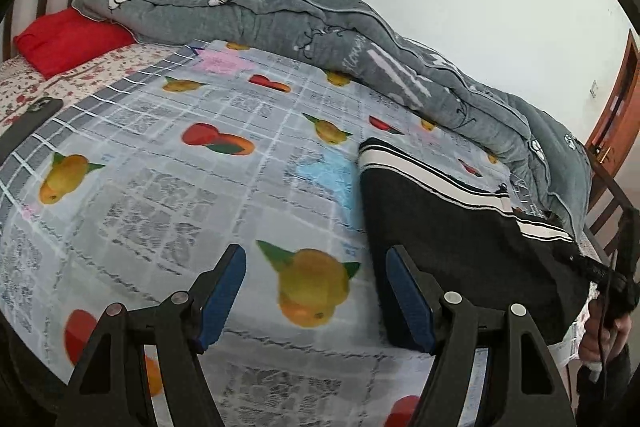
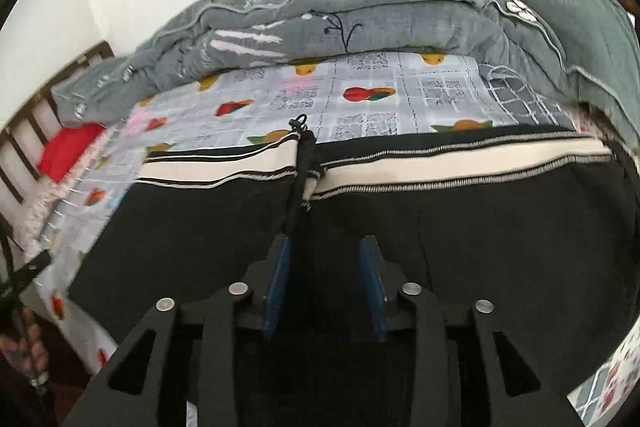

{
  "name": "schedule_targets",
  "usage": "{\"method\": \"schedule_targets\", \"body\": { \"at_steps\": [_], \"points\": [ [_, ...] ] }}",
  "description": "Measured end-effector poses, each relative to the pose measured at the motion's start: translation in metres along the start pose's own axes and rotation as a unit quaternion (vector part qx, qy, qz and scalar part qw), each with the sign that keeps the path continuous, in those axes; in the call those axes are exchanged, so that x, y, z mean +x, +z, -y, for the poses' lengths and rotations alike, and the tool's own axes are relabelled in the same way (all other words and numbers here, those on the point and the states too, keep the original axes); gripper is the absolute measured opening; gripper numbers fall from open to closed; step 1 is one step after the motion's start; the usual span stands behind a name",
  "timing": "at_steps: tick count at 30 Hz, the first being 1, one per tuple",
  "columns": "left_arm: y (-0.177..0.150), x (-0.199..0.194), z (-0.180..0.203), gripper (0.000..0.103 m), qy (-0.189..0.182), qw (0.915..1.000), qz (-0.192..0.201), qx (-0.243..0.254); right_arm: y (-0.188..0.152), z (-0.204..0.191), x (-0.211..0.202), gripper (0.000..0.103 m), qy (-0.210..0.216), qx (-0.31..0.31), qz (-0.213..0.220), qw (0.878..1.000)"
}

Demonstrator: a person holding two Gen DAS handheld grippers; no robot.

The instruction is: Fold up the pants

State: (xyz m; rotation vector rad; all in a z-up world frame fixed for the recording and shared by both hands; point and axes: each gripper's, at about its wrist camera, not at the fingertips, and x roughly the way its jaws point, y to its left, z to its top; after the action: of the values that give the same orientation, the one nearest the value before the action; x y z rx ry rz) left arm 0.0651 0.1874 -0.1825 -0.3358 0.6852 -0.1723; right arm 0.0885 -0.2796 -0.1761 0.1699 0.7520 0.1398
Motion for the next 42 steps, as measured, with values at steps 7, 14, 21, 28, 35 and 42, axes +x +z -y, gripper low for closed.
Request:
{"method": "schedule_targets", "body": {
  "at_steps": [7, 14, 21, 28, 35, 42],
  "points": [
    [-0.004, -0.003, 0.023, 0.071, -0.009, 0.9995, -0.002, 0.029, -0.026, -0.016, 0.021, 0.052, 0.057, 0.034, -0.047, 0.997],
    [-0.020, -0.007, 0.044, 0.071, -0.053, 0.9948, -0.018, 0.085, -0.040, -0.023, 0.031, 0.029, 0.087, 0.050, -0.060, 0.993],
    [-0.052, 0.003, 0.055, 0.071, -0.044, 0.9855, -0.068, 0.149, -0.045, -0.016, 0.032, 0.030, 0.100, 0.058, -0.069, 0.991],
    [-0.051, 0.014, 0.052, 0.071, -0.007, 0.9901, -0.063, 0.125, -0.047, -0.018, 0.030, 0.031, 0.090, 0.055, -0.068, 0.992],
    [-0.051, 0.044, 0.062, 0.075, 0.068, 0.9867, -0.050, 0.138, -0.049, -0.024, 0.034, 0.041, 0.085, 0.054, -0.068, 0.993],
    [-0.043, 0.033, 0.040, 0.075, 0.037, 0.9958, -0.031, 0.078, -0.040, -0.037, 0.027, 0.021, 0.082, 0.017, -0.046, 0.995]
  ]
}}
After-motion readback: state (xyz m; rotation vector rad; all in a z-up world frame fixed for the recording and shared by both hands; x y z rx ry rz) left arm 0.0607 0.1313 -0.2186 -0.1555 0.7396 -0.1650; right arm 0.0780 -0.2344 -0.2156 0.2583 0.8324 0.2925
